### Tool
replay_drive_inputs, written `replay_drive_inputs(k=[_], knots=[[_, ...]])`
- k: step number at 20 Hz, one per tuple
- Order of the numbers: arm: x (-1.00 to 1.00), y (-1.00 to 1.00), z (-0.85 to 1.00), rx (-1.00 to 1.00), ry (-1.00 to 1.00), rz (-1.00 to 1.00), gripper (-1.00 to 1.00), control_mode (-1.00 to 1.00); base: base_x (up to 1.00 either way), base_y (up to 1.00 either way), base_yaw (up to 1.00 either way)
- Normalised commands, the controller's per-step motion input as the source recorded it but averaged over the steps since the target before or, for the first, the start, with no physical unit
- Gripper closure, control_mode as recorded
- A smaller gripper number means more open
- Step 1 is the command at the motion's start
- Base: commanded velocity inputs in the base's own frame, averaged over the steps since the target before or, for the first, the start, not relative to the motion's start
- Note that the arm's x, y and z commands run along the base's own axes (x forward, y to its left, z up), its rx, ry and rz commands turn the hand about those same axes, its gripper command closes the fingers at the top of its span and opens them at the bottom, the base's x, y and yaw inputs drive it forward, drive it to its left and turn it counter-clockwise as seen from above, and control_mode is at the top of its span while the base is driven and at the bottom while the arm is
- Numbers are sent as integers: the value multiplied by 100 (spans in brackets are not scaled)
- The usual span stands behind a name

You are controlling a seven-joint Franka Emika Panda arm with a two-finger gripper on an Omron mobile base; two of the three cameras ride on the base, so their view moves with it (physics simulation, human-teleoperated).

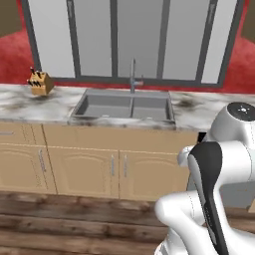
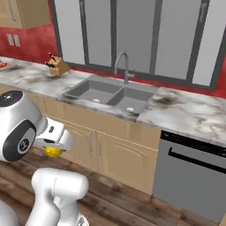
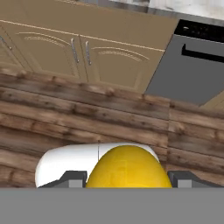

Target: Retrieve a lemon from the fridge and place it on the cutting board with the fish.

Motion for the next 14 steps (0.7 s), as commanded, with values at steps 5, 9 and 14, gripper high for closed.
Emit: replay_drive_inputs(k=[5, 9, 14], knots=[[0, 0, 0, 0, 0, 0, 100, 100, 54, 100, -5], [0, 0, 0, 0, 0, 0, 100, 100, 60, 100, -6], [0, 0, 0, 0, 0, 0, 100, 100, 59, 100, -6]])
